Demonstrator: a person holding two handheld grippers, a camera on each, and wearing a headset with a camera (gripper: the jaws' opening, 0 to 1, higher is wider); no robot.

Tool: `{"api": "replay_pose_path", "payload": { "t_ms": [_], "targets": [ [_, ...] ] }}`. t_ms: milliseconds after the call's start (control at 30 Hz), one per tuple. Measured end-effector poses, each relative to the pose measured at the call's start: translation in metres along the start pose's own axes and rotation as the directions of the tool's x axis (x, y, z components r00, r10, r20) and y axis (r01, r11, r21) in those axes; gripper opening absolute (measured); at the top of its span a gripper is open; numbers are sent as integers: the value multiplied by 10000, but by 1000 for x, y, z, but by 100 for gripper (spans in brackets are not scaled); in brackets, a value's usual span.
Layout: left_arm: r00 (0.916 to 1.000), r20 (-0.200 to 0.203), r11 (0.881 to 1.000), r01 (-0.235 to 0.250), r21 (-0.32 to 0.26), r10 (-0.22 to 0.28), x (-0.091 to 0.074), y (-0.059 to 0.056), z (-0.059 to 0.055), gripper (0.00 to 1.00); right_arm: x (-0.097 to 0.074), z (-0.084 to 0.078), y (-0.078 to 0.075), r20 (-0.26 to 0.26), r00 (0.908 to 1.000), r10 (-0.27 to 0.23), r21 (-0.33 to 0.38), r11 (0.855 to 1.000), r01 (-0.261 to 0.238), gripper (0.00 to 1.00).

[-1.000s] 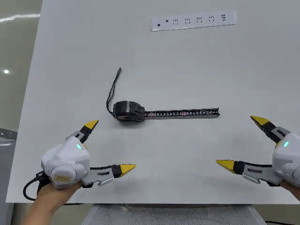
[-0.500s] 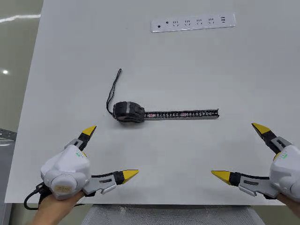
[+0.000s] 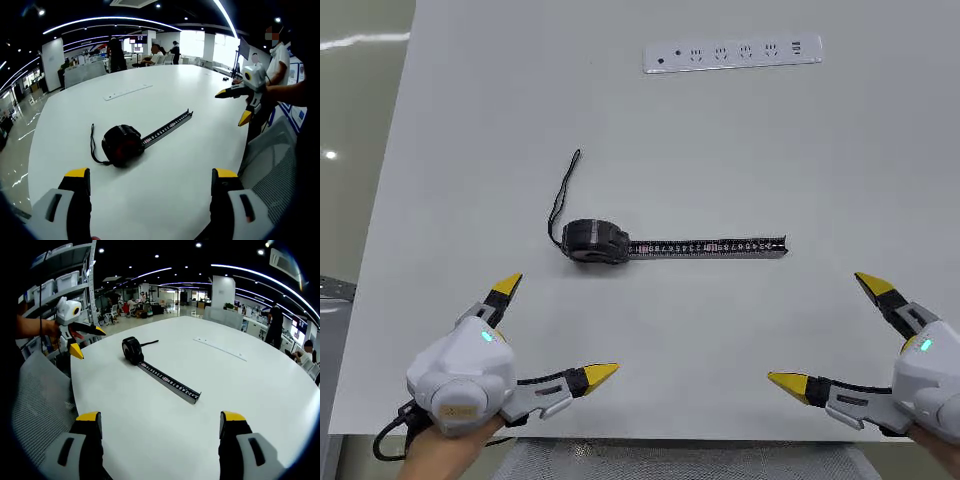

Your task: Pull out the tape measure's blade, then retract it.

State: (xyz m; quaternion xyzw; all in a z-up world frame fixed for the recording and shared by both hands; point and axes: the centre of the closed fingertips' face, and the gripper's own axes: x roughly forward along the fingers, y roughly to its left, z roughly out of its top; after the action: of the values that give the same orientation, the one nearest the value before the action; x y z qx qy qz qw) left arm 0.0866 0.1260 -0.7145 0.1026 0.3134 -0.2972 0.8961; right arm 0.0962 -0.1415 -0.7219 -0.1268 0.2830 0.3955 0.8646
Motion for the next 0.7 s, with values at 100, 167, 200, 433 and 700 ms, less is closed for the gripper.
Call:
{"api": "replay_pose_path", "payload": {
  "t_ms": [100, 167, 200, 433, 700],
  "targets": [
    [9999, 34, 9999, -135, -79, 135, 0, -2, 3, 99, 0, -1, 1, -46, 10000, 47, -6, 10000, -47, 100],
    [9998, 80, 9998, -197, -51, 197, 1, -3, 5, 99, 0, -1, 1, -49, 10000, 68, -31, 10000, -68, 100],
    [9997, 61, 9997, -236, -44, 236, 1, -3, 5, 99, 0, -1, 1, -37, 10000, 76, -39, 10000, -76, 100],
    [9968, -9, 9958, -801, -453, 801, 4, 3, 9, 99, 0, 1, 1, 79, 9997, 239, -150, 9996, -238, 98],
    [9883, -17, 9836, -1518, -969, 1524, 7, 17, 15, 97, 0, 1, 2, 59, 9985, 551, -394, 9977, -549, 94]
  ]
}}
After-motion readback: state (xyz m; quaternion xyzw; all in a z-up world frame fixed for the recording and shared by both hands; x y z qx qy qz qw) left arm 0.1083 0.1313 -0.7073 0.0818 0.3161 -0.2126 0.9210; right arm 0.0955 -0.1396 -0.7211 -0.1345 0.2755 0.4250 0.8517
